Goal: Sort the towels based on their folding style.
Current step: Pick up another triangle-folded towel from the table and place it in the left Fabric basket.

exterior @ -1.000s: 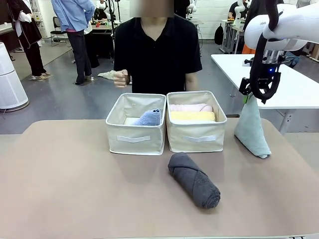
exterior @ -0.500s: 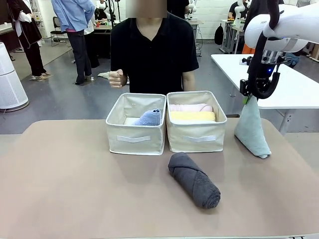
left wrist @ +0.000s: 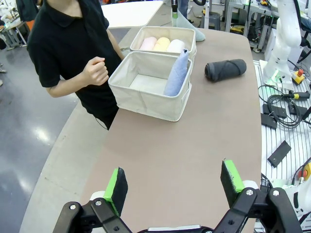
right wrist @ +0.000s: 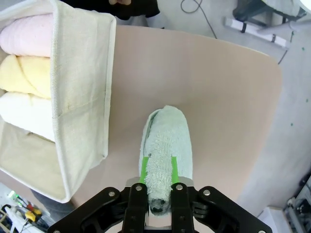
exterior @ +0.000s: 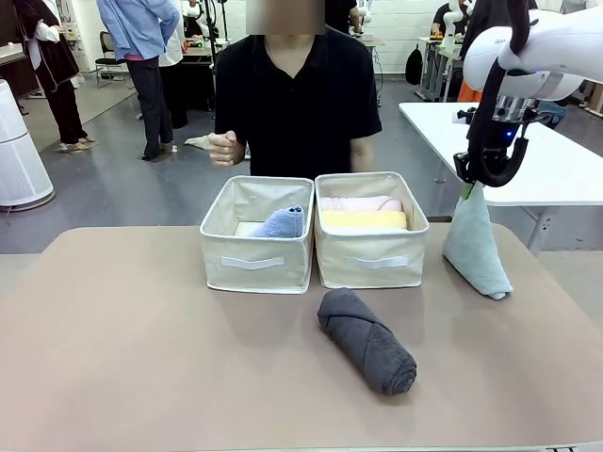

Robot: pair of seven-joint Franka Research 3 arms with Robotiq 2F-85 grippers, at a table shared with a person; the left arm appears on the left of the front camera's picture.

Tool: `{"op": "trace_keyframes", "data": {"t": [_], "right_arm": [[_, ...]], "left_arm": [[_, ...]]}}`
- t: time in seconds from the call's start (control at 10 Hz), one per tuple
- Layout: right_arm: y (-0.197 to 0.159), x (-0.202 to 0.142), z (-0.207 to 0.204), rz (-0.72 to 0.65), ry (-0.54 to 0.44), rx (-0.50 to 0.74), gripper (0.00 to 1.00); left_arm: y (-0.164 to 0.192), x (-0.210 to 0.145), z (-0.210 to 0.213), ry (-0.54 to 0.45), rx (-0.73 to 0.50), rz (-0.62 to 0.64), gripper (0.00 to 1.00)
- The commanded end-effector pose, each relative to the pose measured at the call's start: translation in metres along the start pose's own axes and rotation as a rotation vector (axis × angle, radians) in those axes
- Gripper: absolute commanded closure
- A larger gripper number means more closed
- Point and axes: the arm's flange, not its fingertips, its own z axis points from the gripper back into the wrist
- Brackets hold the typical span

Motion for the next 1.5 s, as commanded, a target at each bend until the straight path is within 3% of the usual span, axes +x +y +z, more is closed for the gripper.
{"op": "trace_keyframes", "data": {"t": [0.0,0.2,0.4,0.7,0.9,1.0,1.2,1.3,1.4], "right_arm": [[-0.001,0.001,-0.002,0.023,-0.030,0.027,1.00],[0.005,-0.015,0.018,0.010,0.016,-0.031,1.00],[0.029,-0.060,0.084,-0.004,0.076,-0.063,1.00],[0.053,-0.128,0.175,-0.006,0.046,-0.052,1.00],[0.048,-0.159,0.216,-0.049,-0.008,-0.045,1.00],[0.040,-0.169,0.224,-0.090,-0.022,-0.044,1.00],[0.057,-0.159,0.224,-0.010,0.016,-0.060,1.00],[0.047,-0.171,0.237,-0.038,-0.008,-0.062,0.84],[0.038,-0.182,0.218,0.028,-0.016,-0.022,0.84]], "left_arm": [[-0.003,0.001,0.001,-0.008,-0.002,-0.009,0.00],[-0.003,0.001,0.001,-0.008,-0.002,-0.009,0.00],[-0.003,0.001,0.001,-0.008,-0.002,-0.009,0.00],[-0.003,0.001,0.001,-0.008,-0.002,-0.009,0.00],[-0.003,0.001,0.001,-0.008,-0.002,-0.009,0.00],[-0.003,0.001,0.001,-0.008,-0.002,-0.009,0.00],[-0.003,0.001,0.001,-0.008,-0.002,-0.009,0.00],[-0.003,0.001,0.001,-0.008,-0.002,-0.009,0.00],[-0.003,0.001,0.001,-0.008,-0.002,-0.009,0.00]]}}
